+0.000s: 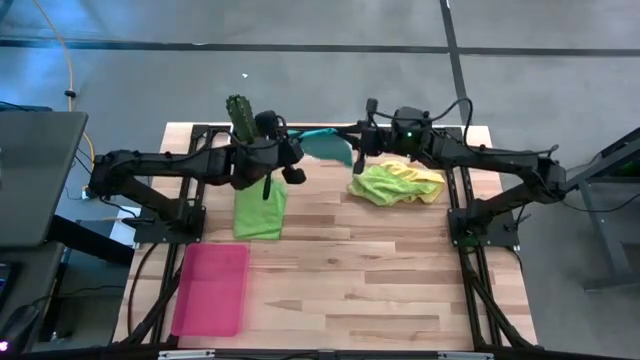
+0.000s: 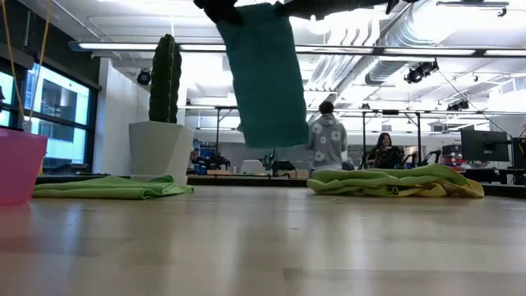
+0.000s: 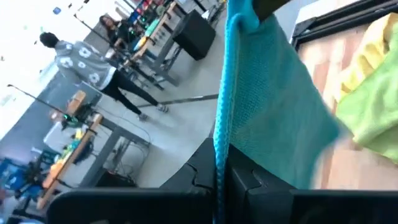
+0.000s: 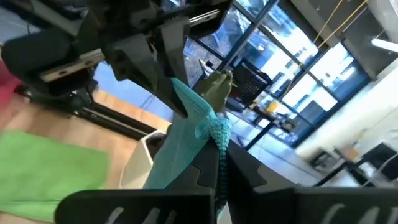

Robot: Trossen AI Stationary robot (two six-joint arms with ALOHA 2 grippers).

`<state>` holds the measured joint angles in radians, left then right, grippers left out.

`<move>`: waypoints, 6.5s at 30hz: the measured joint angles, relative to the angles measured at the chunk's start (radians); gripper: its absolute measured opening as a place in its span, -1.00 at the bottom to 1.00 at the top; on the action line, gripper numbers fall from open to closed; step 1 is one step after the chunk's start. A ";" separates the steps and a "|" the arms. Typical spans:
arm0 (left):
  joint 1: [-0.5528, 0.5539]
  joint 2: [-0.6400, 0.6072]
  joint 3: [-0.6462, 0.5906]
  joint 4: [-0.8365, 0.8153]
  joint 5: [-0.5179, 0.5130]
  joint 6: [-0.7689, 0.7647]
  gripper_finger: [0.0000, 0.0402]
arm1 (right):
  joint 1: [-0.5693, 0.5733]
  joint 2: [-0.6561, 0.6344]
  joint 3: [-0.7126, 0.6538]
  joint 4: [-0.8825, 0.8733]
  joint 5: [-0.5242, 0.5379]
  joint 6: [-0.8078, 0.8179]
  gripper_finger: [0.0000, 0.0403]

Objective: Roll microfiber towels into tight, uniform cylinder then place into a basket
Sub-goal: Roll the blue towel

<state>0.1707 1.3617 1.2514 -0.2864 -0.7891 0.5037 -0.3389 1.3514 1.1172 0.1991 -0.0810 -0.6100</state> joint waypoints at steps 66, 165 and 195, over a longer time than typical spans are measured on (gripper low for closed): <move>-0.501 0.485 -0.240 0.159 0.653 -1.099 -1.00 | 0.496 0.270 -0.206 -0.214 -0.096 0.688 -0.20; -0.478 0.509 -0.240 0.277 0.698 -1.390 -0.95 | 0.730 0.454 -0.483 0.407 0.271 1.182 -0.99; -0.505 0.508 -0.240 0.162 0.678 -1.517 -0.95 | 0.699 0.599 -0.306 0.296 0.237 1.103 -0.94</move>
<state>-0.3340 1.8698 1.0115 -0.1244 -0.1112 -1.0138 0.3603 1.9507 0.8108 0.4947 0.1556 0.4926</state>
